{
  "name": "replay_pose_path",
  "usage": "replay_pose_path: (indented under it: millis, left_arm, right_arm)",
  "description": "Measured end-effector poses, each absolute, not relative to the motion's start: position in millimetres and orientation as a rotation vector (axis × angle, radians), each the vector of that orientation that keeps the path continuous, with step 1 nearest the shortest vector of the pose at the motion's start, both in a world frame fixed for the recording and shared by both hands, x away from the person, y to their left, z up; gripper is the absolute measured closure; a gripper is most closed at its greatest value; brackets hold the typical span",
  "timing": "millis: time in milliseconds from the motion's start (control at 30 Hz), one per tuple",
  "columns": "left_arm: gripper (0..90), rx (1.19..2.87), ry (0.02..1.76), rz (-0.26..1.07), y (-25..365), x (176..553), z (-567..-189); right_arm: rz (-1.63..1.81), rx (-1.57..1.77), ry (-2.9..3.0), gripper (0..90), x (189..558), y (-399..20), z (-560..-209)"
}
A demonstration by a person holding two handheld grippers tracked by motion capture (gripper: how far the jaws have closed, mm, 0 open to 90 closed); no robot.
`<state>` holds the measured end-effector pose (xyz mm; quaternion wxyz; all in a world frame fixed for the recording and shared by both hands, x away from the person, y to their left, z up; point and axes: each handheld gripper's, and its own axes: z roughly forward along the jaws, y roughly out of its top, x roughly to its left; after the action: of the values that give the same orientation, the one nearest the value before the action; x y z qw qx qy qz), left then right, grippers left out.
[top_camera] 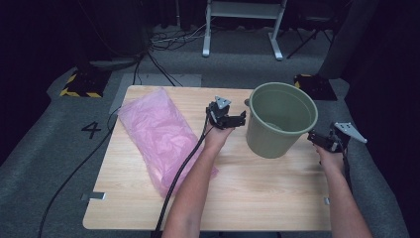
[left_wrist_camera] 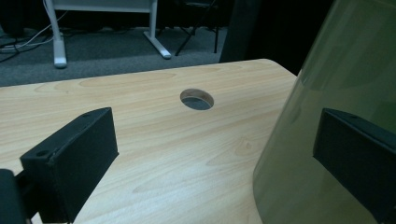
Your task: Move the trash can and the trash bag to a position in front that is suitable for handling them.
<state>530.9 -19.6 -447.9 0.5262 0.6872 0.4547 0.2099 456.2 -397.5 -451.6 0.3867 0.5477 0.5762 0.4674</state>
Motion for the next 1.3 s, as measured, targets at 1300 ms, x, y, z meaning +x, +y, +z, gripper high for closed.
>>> replay_pose_path:
  millis: [1300]
  left_arm:
    - [0.4, 1.796, 1.018, 0.409, 41.6, 463.8, -436.7]
  right_arm:
    - [1.331, 1.15, 1.784, 1.1, 409.7, -353.0, -441.3]
